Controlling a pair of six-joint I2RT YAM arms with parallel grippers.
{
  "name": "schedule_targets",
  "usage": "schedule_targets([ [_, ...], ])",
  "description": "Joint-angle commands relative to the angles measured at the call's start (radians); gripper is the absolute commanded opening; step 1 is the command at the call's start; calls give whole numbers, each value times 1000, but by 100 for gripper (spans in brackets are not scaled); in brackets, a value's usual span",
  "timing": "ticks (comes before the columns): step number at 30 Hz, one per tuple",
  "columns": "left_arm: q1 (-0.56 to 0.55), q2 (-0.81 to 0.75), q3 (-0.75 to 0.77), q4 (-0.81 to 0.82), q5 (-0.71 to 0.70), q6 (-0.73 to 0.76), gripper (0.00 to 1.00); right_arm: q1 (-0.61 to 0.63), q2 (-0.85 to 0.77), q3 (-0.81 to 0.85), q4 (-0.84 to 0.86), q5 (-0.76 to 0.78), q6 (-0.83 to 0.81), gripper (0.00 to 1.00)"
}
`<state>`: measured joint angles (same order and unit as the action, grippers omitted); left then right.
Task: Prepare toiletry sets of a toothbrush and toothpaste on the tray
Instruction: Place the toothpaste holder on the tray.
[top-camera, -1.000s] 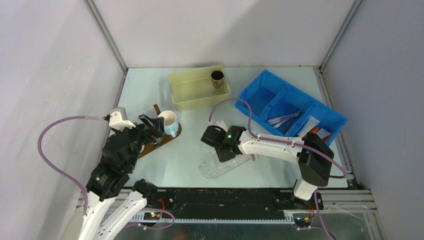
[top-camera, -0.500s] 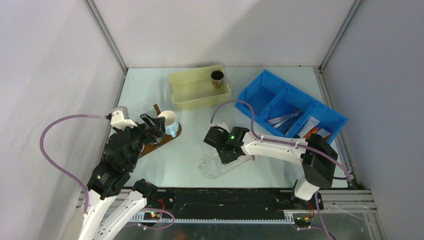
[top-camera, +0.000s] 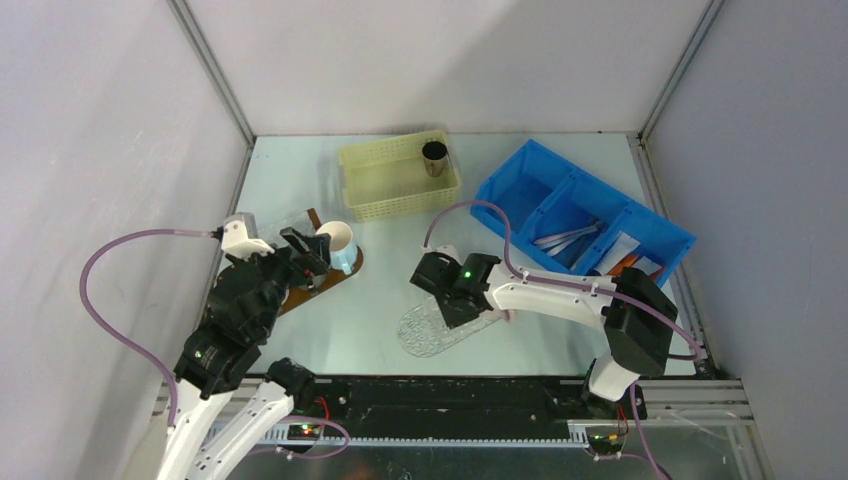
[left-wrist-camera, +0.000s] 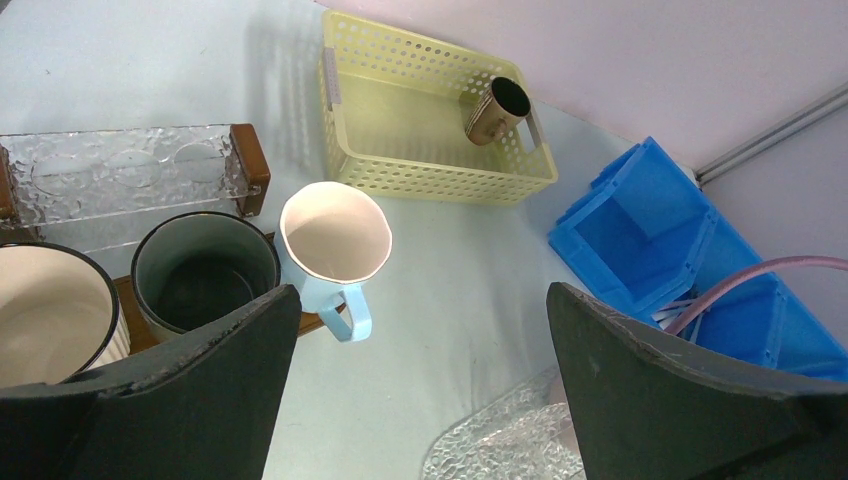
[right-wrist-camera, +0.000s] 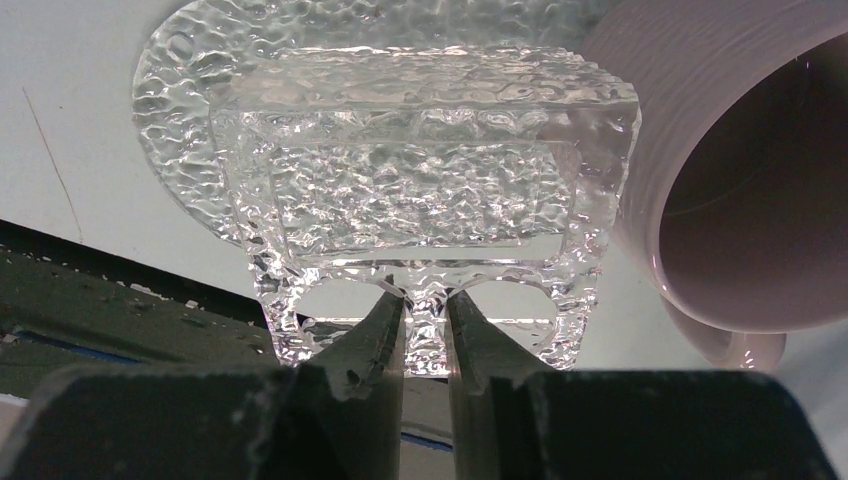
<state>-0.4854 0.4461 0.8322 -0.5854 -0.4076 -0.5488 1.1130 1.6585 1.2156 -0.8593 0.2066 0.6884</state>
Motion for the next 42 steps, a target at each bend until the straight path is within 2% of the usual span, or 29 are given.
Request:
schedule_targets([
  [1,5,9,15,41,7,13,100,-2,-29,-11,-11,24,-12,22],
  [15,5,7,15,48,14,8,100,-7,-102,-8,0,15,-51,35],
  [19,5,4,17,46,12,10,100,-5,-141,21,-12,12,-72,42],
  [25,5,25,24,58,26,16,100,-58,-237,82,-15,18,-124,60],
  [28,5,83,54,75,56,32,100,-120,-312,88,-7,28,-153,74],
  [34,5,262,156,119,136,80,100,-264,-451,86,13,56,-214,91],
  [42,8,578,357,200,187,138,100,-444,-604,37,55,81,-268,99],
])
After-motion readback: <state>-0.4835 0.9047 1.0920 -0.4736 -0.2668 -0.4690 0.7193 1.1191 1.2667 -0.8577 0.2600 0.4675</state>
